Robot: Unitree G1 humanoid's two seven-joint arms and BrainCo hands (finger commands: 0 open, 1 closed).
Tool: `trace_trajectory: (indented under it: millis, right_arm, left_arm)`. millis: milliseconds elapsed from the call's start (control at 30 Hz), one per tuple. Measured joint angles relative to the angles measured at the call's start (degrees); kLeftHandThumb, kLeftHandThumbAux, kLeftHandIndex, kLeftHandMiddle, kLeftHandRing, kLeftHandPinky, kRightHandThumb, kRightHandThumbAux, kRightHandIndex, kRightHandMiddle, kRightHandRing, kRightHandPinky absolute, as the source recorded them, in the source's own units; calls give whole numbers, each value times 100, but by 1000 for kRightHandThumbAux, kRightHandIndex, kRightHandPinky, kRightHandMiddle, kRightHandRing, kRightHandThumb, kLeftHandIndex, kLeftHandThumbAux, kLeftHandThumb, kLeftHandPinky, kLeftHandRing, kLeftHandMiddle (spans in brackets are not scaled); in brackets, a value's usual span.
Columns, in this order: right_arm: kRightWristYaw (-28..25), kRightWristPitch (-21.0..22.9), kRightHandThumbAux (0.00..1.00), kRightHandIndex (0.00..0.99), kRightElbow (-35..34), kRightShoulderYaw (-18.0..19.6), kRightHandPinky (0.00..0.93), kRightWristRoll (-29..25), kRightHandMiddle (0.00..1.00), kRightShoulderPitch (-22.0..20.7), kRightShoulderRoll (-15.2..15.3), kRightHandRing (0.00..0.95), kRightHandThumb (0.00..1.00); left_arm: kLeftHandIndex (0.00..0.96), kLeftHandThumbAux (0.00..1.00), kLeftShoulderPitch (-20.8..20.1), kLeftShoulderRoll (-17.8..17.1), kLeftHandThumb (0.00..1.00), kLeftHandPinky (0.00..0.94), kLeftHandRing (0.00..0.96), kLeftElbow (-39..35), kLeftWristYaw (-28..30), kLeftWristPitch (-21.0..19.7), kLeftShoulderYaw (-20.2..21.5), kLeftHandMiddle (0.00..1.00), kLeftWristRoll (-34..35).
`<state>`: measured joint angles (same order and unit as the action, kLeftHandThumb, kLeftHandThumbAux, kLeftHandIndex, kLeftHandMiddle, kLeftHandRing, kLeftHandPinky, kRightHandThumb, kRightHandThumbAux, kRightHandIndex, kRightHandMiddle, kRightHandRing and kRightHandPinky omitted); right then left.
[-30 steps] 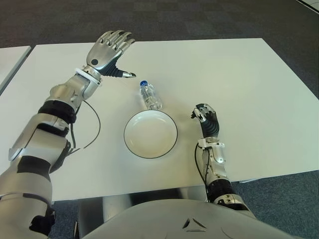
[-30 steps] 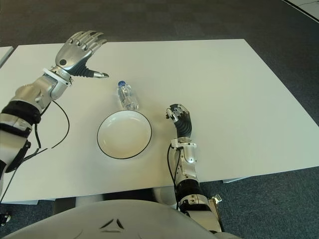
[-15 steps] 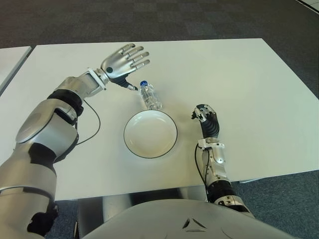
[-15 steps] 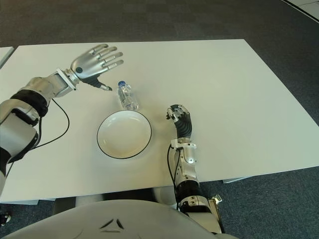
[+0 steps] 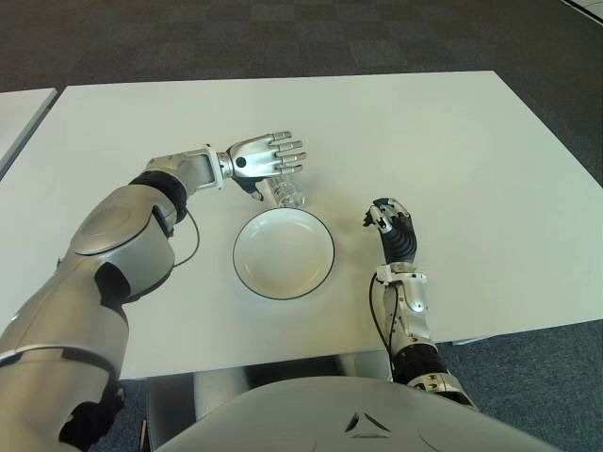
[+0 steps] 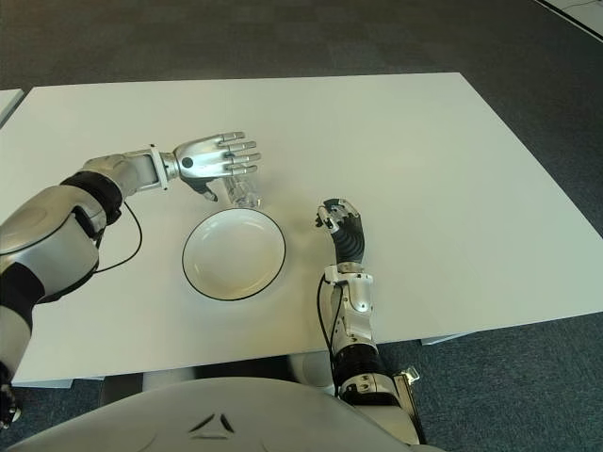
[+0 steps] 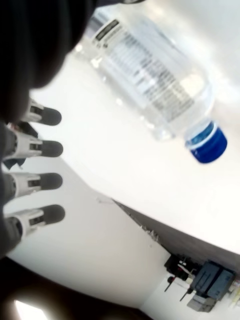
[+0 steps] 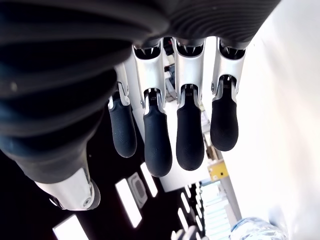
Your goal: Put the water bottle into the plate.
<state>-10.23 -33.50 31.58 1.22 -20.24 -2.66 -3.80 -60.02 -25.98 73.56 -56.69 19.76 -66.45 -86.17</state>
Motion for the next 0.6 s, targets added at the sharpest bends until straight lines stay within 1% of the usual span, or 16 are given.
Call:
trace_trajectory:
  millis: [167,233,333,600]
  right_arm:
    - [7,-3,725,435,-55,6,600,-7,605,55,0,597,704]
    - [27,-13,725,435,-90,6,606,1,611,87,0,603,704]
    - [66,-27,725,436,-160,4,605,28,617,167,1,606,704]
    - [189,-122,726,437,-401,0,599,72,631,350,1,609,704]
  left_arm:
    - [0,413,-8,151,489,0,0,179,103,30,-325,0,-72]
    - [0,420,-7,227,513,0,0,231,125,64,-454,0,-102]
    - [0,424,-22,308,523,0,0,297,177,69,-577,0,-106]
    - [0,404,-120,595,477,0,0,389,798,115,-936,0,-169]
